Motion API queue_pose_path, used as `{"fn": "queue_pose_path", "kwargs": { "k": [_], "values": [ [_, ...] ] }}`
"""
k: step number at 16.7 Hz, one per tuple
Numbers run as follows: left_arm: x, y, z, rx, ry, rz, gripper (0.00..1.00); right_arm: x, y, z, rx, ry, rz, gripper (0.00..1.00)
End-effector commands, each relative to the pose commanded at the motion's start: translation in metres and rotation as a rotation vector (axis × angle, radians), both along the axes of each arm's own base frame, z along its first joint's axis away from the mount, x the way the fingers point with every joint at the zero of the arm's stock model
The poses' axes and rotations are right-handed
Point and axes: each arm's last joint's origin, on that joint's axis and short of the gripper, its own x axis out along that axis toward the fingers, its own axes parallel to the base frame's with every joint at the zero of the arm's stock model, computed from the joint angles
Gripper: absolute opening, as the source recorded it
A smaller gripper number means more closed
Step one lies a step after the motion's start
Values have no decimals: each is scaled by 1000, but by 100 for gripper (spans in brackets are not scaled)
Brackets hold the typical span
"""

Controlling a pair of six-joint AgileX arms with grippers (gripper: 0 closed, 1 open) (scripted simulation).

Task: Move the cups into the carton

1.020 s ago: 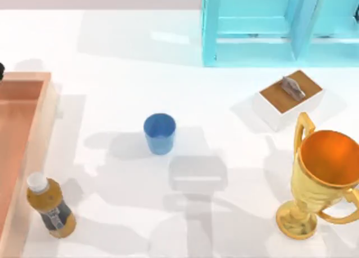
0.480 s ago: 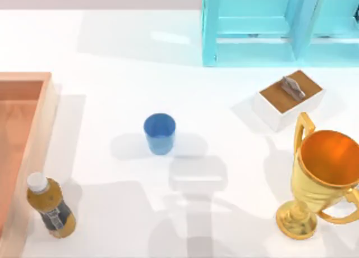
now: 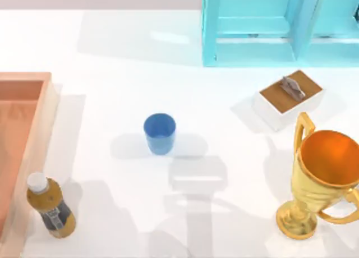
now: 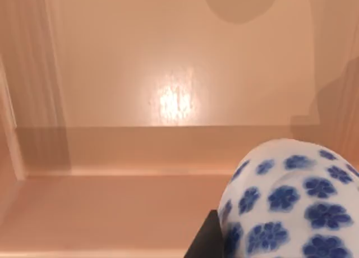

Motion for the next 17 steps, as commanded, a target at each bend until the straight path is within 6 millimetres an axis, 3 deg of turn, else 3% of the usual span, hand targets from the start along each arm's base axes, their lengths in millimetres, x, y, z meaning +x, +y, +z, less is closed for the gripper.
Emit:
{"fn": "queue_pose_path", "kwargs": {
  "k": [3, 7, 17],
  "values": [
    [-3, 0, -17, 1, -3, -1, 0, 0, 0, 0, 0, 0, 0, 100],
    [-3, 0, -17, 1, -3, -1, 0, 0, 0, 0, 0, 0, 0, 100],
    [-3, 0, -17, 1, -3, -1, 75, 0, 0, 0, 0, 0, 0, 100]
  ]
}}
